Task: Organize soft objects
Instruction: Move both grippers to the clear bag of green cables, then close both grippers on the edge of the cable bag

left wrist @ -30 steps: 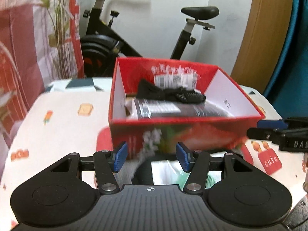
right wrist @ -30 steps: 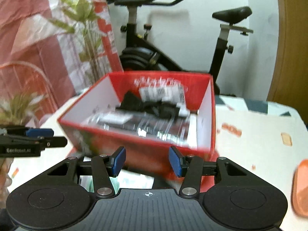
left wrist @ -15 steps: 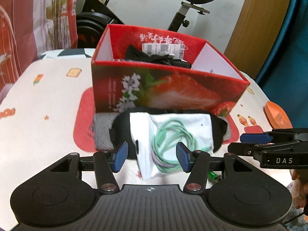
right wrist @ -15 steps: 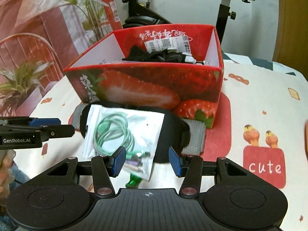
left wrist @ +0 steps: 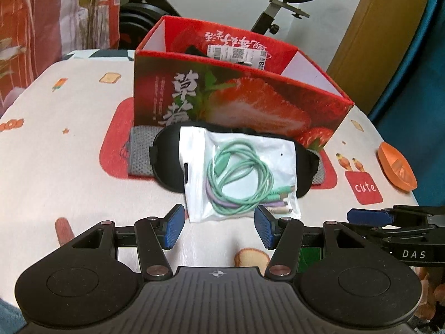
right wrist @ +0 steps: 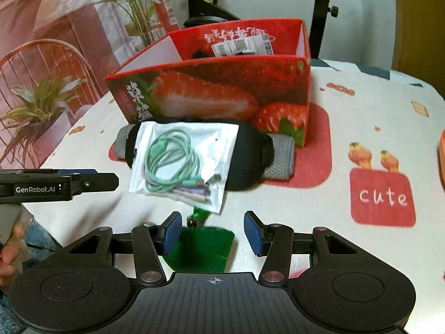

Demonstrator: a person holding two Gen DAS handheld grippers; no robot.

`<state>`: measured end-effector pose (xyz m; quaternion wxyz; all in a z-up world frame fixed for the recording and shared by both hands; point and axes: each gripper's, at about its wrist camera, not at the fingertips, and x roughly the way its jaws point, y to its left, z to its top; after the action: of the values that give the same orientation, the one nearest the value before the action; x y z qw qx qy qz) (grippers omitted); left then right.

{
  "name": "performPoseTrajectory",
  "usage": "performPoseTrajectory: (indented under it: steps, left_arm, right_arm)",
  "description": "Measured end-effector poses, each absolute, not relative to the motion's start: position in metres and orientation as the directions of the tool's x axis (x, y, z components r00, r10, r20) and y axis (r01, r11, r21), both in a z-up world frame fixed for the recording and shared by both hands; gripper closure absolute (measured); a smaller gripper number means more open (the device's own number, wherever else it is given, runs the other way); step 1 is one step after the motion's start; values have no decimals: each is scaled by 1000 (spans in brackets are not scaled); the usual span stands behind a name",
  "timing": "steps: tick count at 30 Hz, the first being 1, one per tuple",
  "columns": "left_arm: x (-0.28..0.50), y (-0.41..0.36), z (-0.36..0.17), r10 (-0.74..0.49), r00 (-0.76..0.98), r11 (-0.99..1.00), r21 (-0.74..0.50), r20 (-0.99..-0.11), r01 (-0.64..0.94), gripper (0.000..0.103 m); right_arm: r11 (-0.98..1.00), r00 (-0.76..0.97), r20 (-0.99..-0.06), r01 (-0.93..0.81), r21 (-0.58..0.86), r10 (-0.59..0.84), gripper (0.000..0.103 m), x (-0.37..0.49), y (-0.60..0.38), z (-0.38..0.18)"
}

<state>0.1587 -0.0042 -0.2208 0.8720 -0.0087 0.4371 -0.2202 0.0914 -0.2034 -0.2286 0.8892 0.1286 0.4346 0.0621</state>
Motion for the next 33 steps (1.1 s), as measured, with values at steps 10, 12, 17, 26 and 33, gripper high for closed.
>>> performPoseTrajectory:
  steps: [10, 12, 17, 26, 33]
  left_arm:
    - [165, 3, -225, -368, 541, 920, -211, -757, 330, 47]
    - [169, 4, -227, -371, 534, 919, -218, -760, 328, 52]
    - [182, 6, -234, -374, 522, 919, -230, -766, 320, 60]
    - [204, 4, -244, -401, 500, 908, -259, -768, 330, 60]
    - [218, 0, -251, -424, 478, 898, -288, -770, 332, 60]
  right_arm:
    - [952, 657, -719, 6, 307, 227, 57, 91, -213, -237]
    - [956, 662, -714, -9, 293, 225, 57, 96, -211, -238]
    - [955, 655, -715, -30, 296, 242, 58, 111, -207, -243]
    - [952, 644, -718, -56, 302, 266, 61, 139, -200, -254]
    - [952, 630, -726, -74, 298, 276, 62, 157, -196, -259]
